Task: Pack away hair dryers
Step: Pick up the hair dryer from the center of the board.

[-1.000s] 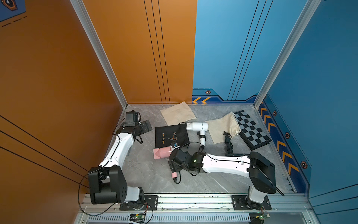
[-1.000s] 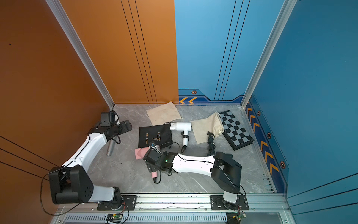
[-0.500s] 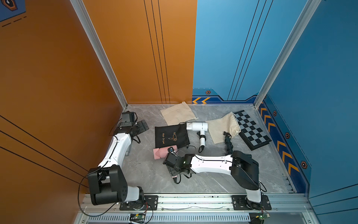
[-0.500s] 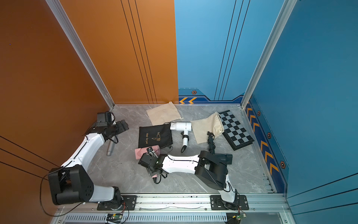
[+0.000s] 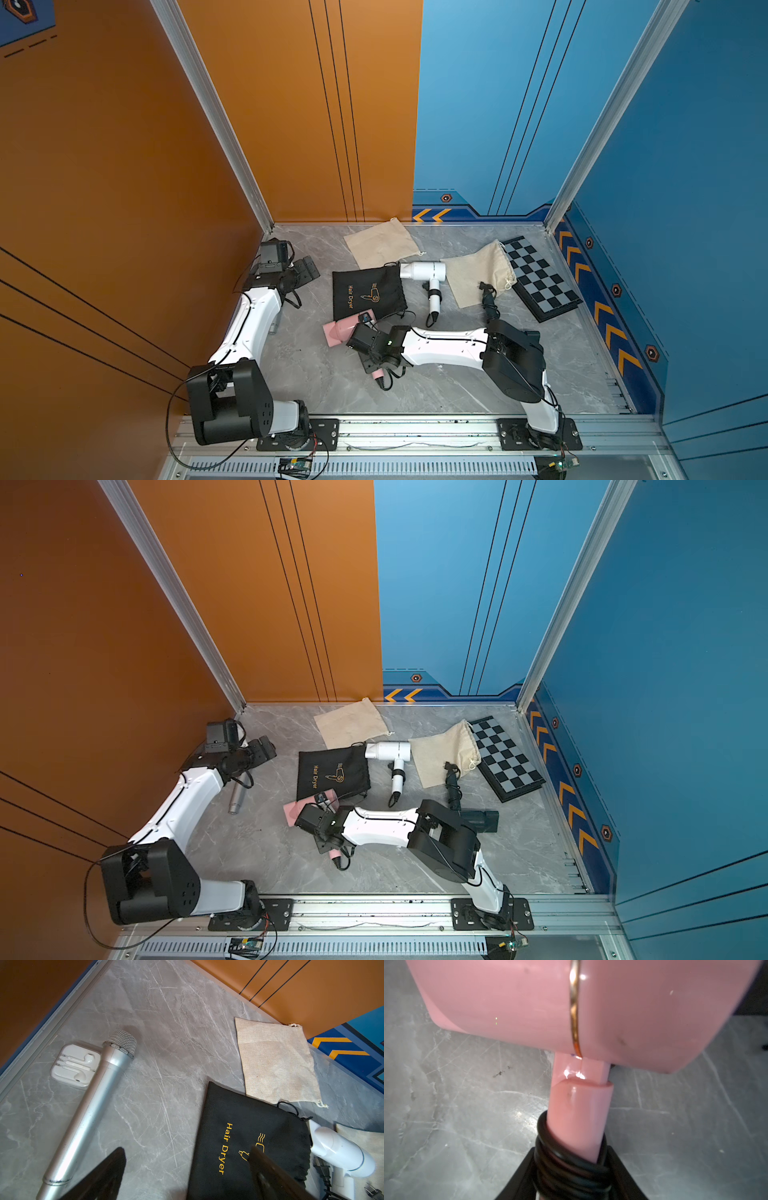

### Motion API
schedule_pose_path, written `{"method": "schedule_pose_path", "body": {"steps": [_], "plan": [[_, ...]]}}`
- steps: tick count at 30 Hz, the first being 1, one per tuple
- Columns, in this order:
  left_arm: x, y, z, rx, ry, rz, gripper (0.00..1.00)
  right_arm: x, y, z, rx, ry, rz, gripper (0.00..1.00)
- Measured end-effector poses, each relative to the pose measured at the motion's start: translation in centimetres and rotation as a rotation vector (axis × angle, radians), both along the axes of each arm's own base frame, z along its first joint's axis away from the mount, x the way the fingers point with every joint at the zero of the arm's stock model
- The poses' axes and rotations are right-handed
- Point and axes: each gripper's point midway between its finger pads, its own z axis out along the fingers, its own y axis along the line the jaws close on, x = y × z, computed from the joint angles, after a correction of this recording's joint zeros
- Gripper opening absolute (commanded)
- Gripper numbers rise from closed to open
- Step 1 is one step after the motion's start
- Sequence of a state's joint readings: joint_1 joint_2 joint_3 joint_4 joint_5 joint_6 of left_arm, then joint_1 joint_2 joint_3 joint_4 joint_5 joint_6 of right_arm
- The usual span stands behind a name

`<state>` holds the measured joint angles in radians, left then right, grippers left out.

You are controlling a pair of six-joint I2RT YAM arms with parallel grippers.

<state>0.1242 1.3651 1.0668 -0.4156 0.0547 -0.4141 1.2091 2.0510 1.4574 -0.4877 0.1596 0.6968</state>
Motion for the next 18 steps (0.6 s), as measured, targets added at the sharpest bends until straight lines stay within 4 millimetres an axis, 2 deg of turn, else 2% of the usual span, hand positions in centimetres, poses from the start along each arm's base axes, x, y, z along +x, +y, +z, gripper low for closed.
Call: {"method": "schedule_pose_path", "body": {"steps": [3,6,8,12,16,18], "plan": [[0.0,-0.1,0.2,-0.001,-0.007,-0.002,0.94,0.2,-0.1,0.2,0.005,-0.002,-0.005,0.28],[-0.1,-0.1,0.6,0.0,-0.019,-0.003,0.94,0.8,-0.3,1.3,0.026,-0.008,-0.018,0.26],[-0.3,-0.2,1.0,-0.003,-0.032,-0.007,0.94,1.5,-0.7,2.7,0.056,-0.015,-0.035,0.26],[-0.8,-0.7,2.4,-0.011,-0.096,-0.026,0.95,4.0,-1.8,7.4,0.159,-0.038,-0.087,0.26],[-1.1,-1.4,4.5,-0.028,-0.191,-0.058,0.96,6.7,-3.6,11.7,0.261,-0.064,-0.148,0.26],[-1.0,-1.7,5.8,-0.042,-0.246,-0.076,0.96,7.9,-4.5,13.2,0.303,-0.068,-0.172,0.26]]}}
